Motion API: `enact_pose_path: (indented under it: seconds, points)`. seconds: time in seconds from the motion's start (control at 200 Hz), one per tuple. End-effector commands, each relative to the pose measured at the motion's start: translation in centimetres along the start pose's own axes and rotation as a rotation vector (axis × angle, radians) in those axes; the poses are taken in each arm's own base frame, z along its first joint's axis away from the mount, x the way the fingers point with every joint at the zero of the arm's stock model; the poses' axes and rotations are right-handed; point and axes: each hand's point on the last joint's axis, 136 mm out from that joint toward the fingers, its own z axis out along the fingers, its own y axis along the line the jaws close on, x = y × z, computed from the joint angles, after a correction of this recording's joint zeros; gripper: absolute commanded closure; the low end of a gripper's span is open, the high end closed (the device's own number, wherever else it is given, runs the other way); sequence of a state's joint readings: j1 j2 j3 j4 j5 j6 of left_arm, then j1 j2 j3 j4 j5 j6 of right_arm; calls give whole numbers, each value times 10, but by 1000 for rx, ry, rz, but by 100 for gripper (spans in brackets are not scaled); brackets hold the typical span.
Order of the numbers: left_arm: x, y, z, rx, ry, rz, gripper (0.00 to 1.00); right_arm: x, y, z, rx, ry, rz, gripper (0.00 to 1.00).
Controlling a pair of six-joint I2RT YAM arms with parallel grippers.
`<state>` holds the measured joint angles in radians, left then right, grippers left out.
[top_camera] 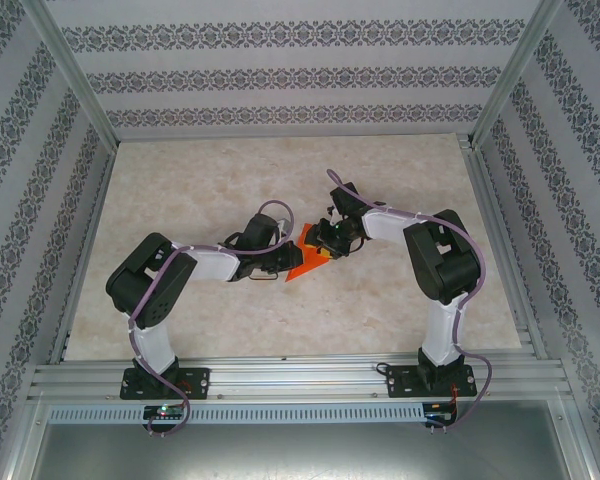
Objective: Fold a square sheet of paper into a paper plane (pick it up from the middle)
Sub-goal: Fourth fold the wing at the center of the table.
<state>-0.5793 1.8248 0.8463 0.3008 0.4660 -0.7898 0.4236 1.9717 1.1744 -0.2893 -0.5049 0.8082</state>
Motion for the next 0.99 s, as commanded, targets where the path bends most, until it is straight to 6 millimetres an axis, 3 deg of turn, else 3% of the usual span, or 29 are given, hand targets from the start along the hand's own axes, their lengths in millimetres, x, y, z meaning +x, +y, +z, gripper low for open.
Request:
enact_pose_path:
  seconds: [0.0, 0.989]
  points:
    - [-6, 8, 2, -39, -5, 9, 87, 25, -109, 30, 370, 44, 115, 55]
    - [-3, 21, 8, -85, 13, 4, 89, 31, -130, 37, 480, 66, 120, 59]
